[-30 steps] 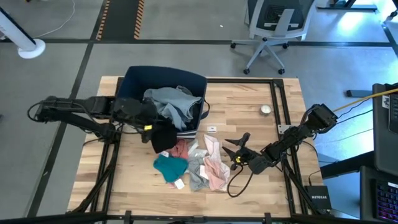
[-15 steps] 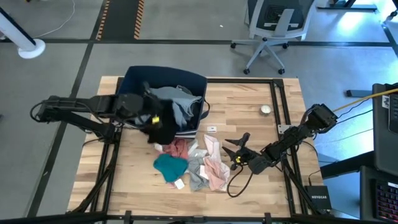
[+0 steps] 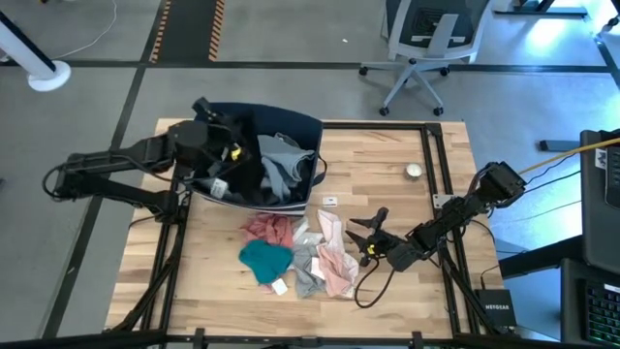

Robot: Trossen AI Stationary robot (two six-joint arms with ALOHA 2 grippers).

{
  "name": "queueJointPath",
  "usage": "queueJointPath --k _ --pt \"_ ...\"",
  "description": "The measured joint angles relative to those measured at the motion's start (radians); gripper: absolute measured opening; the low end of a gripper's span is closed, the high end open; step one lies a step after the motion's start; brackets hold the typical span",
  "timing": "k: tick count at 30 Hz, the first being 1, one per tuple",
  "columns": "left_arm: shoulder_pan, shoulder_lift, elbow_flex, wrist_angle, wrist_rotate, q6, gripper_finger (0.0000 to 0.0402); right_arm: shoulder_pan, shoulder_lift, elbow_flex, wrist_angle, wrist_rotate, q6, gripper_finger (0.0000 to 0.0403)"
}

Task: Sort clothes
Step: Adjust the blue laundry organizer

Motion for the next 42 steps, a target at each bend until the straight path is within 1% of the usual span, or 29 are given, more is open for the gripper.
queueJointPath --k 4,6,9,11,14,17,18,20,23,24,26,29,31,35,39,42 --pt "0.024 0.001 0.003 -0.11 0.004 -0.083 0.0083 0.0 0.0 0.0 -0.001 0.0 0.007 0.02" --pt "0.026 0.001 0.024 -0.198 0.027 -0.143 0.011 0.0 0.0 0.0 -0.006 0.0 0.015 0.02" --pt "0.025 0.001 0.103 -0.326 0.108 -0.23 0.015 0.0 0.0 0.0 -0.009 0.0 0.015 0.02" --pt "0.025 0.0 0.17 -0.377 0.177 -0.282 0.0175 0.0 0.0 0.0 -0.009 0.006 0.015 0.02" --pt "0.022 0.0 0.263 -0.427 0.289 -0.338 0.0204 0.0 0.0 0.0 -0.009 0.009 0.016 0.02" --pt "0.001 -0.001 0.309 -0.442 0.401 -0.363 0.022 0.0 0.0 0.0 -0.009 0.009 0.021 0.02" --pt "-0.012 -0.001 0.313 -0.431 0.415 -0.362 0.0223 0.0 0.0 0.0 -0.009 0.007 0.022 0.02" --pt "-0.037 -0.001 0.314 -0.406 0.407 -0.33 0.0224 0.0 0.0 0.0 -0.011 0.002 0.022 0.02" --pt "-0.048 0.002 0.314 -0.423 0.282 -0.294 0.0223 0.0 0.0 0.0 -0.011 0.001 0.023 0.02" --pt "-0.047 0.005 0.315 -0.466 0.262 -0.303 0.0221 0.0 0.0 0.0 -0.011 0.001 0.023 0.02" --pt "-0.044 0.013 0.339 -0.632 0.262 -0.341 0.0218 0.002 0.0 0.0 -0.012 0.0 0.023 0.02" --pt "-0.045 0.028 0.383 -0.838 0.272 -0.466 0.0212 0.002 0.0 0.0 -0.012 0.002 0.023 0.02" --pt "-0.046 0.034 0.396 -0.929 0.309 -0.532 0.0208 0.002 0.0 0.0 -0.015 0.003 0.023 0.02" --pt "-0.049 0.035 0.414 -0.955 0.402 -0.56 0.0201 0.002 0.0 0.0 -0.015 0.016 0.023 0.02" --pt "-0.089 0.034 0.415 -0.883 0.504 -0.544 0.0196 0.002 0.0 0.0 -0.014 0.021 0.023 0.02" --pt "-0.148 0.034 0.389 -0.752 0.607 -0.505 0.0194 0.002 0.0 0.0 -0.014 0.021 0.023 0.02"
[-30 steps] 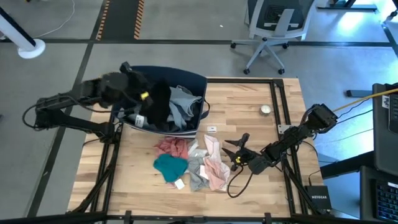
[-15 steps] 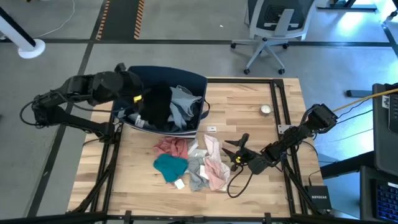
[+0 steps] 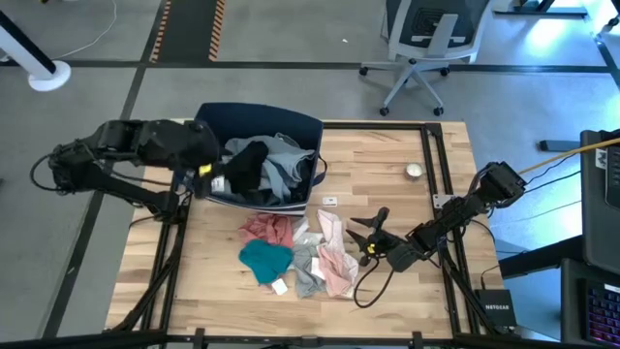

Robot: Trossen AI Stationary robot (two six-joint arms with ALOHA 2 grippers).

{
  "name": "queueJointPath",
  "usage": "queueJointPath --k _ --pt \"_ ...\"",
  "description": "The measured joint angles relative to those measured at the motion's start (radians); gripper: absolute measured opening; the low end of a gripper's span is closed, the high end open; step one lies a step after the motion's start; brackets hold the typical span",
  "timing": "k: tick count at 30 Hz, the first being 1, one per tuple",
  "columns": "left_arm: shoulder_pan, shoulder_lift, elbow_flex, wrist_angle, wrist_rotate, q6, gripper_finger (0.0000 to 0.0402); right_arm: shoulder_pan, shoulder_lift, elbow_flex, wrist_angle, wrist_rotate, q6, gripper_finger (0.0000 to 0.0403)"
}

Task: Sort clothes
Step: Adjust the blue laundry organizer

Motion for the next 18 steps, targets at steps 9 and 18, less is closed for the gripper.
queueJointPath --k 9,18 --pt "-0.233 0.084 -0.071 0.202 0.057 0.096 0.0193 0.0 0.0 0.0 -0.002 -0.019 0.0 0.02" --pt "-0.414 0.223 -0.082 0.114 -0.058 -0.031 0.0193 0.0 0.0 0.003 0.054 0.166 -0.216 0.02"
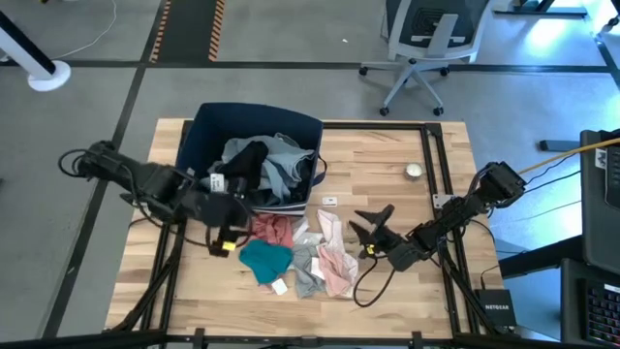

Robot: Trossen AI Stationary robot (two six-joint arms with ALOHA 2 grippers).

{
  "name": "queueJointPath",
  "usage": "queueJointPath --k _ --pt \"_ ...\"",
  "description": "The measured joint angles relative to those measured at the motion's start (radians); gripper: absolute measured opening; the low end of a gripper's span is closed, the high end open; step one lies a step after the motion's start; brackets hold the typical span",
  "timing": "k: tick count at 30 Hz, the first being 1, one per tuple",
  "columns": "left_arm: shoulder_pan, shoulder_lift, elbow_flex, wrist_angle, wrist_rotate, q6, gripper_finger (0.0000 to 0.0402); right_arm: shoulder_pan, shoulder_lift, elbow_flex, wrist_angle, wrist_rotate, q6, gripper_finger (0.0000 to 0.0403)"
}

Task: Sort clothes
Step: Adjust the blue laundry organizer, then put the blue socks into the blue laundry organizer

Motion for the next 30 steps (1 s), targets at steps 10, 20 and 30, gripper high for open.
queueJointPath --k 10,20,30 --pt "-0.152 0.011 0.0 -0.105 -0.176 -0.246 0.0193 -0.072 0.0 0.051 0.022 0.099 -0.213 0.02" --pt "-0.234 0.018 -0.109 -0.06 -0.209 -0.395 0.0193 -0.122 0.0 0.051 -0.029 -0.224 -0.108 0.02" --pt "-0.318 0.018 -0.255 0.138 -0.24 -0.582 0.0193 0.017 0.001 0.051 -0.154 -0.188 0.086 0.02"
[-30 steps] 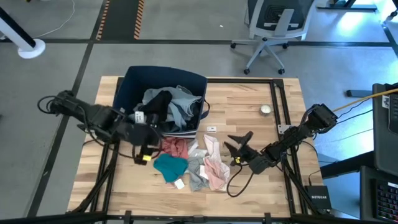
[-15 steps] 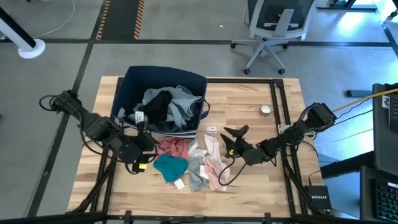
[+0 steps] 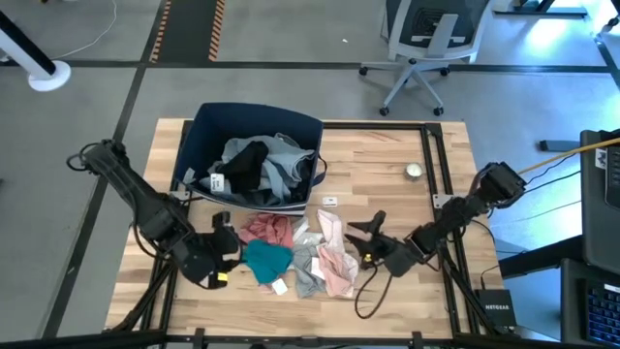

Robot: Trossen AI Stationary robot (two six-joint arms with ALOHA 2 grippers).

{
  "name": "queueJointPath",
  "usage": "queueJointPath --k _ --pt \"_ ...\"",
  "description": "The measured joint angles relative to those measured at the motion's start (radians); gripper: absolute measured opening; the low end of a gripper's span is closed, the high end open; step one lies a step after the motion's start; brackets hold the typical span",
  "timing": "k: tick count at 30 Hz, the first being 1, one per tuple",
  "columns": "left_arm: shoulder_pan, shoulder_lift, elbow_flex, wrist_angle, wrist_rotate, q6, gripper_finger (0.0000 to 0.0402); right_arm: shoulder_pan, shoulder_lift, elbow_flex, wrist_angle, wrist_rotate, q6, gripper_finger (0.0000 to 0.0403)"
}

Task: Sort clothes
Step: Put the blue socks into the blue laundry organizer

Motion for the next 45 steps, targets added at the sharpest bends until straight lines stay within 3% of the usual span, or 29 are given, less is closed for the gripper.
queueJointPath --k 10,18,23,30,36,40,45 --pt "-0.032 0.095 -0.086 0.079 0.005 -0.085 0.0193 0.034 0.014 0.0 0.001 0.003 0.177 0.02" --pt "-0.033 0.275 -0.094 0.163 0.008 0.032 0.0193 0.044 0.112 0.006 0.008 -0.043 0.354 0.02" --pt "-0.015 0.376 -0.096 0.157 -0.051 0.091 0.0193 0.042 0.149 0.048 0.007 -0.05 0.349 0.02" --pt "0.055 0.47 -0.096 0.164 -0.06 0.165 0.0193 0.042 0.15 0.078 -0.003 -0.049 0.271 0.02" --pt "0.087 0.483 -0.096 0.266 0.076 0.214 0.0193 0.042 0.15 0.079 -0.004 -0.049 0.271 0.02" --pt "0.088 0.483 -0.095 0.295 0.089 0.228 0.0171 0.042 0.15 0.079 -0.004 -0.049 0.271 0.02" --pt "0.09 0.483 -0.095 0.291 0.089 0.234 0.0114 0.042 0.15 0.079 -0.004 -0.048 0.271 0.02"
